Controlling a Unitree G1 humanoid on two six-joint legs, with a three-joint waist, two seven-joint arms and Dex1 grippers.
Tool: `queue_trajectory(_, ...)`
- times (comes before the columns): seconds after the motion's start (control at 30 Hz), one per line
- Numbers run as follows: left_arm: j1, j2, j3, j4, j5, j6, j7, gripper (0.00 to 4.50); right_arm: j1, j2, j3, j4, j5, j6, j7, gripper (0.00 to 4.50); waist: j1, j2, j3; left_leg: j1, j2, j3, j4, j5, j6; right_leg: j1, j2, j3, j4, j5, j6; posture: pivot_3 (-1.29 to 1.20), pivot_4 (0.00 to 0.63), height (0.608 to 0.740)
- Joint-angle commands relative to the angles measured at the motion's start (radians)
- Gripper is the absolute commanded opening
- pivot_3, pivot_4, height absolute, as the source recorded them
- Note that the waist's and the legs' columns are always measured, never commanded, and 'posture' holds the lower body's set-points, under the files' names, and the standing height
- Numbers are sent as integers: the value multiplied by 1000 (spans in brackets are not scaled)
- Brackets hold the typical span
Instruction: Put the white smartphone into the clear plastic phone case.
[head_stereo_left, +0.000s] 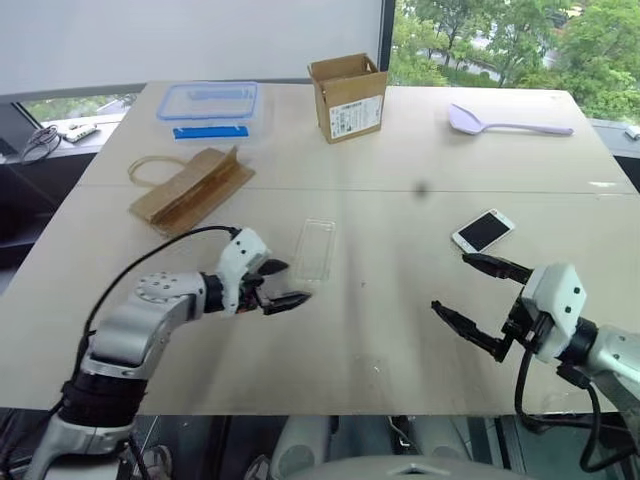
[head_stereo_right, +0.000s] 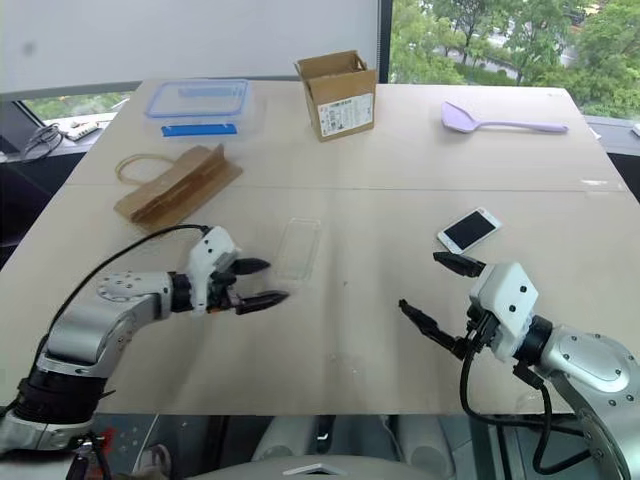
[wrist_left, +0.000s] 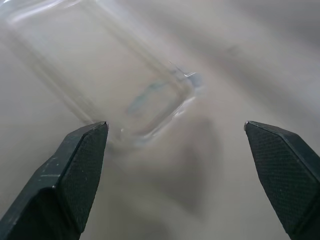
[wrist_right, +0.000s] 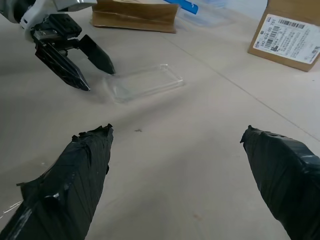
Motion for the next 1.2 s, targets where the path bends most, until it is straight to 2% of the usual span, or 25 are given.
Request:
queue_trajectory(0.03,-41,14,41,-3,-25,-23,-24,4473,2,-1,-6,-29,22,3,-10,4500,0,0,0,0,0,0,0,0,0,0,1,0,0,0,0,0,150,740)
queue_trajectory(0.2,-126,133,16,221,76,-185,-156,4473,19,2,5,-31,16,-7,-11,4500,-3,0,0,0,0,0,0,0,0,0,5,-1,0,0,0,0,150,740)
queue_trajectory(0.33,-208,124,-30,365,163,-273,-151,4473,14,9,21,-34,9,-10,-25,4500,0,0,1,0,0,1,0,0,0,0,5,0,0,0,0,0,150,740)
queue_trajectory(0.73,-202,1,-94,216,154,-256,-153,4473,12,12,45,-50,0,-6,-56,4500,-1,0,1,-1,-1,0,1,0,0,0,5,-1,0,0,0,0,150,740)
queue_trajectory(1.0,-278,81,-78,373,218,-338,-204,4473,24,19,57,-66,-2,-6,-75,4500,-2,0,1,-1,-1,0,1,0,0,0,6,-1,1,0,0,0,150,740)
queue_trajectory(1.2,-304,59,-118,407,288,-361,-160,4473,24,27,78,-79,-10,0,-93,4500,0,0,1,-1,-1,0,2,0,1,0,6,-1,1,0,1,0,150,740)
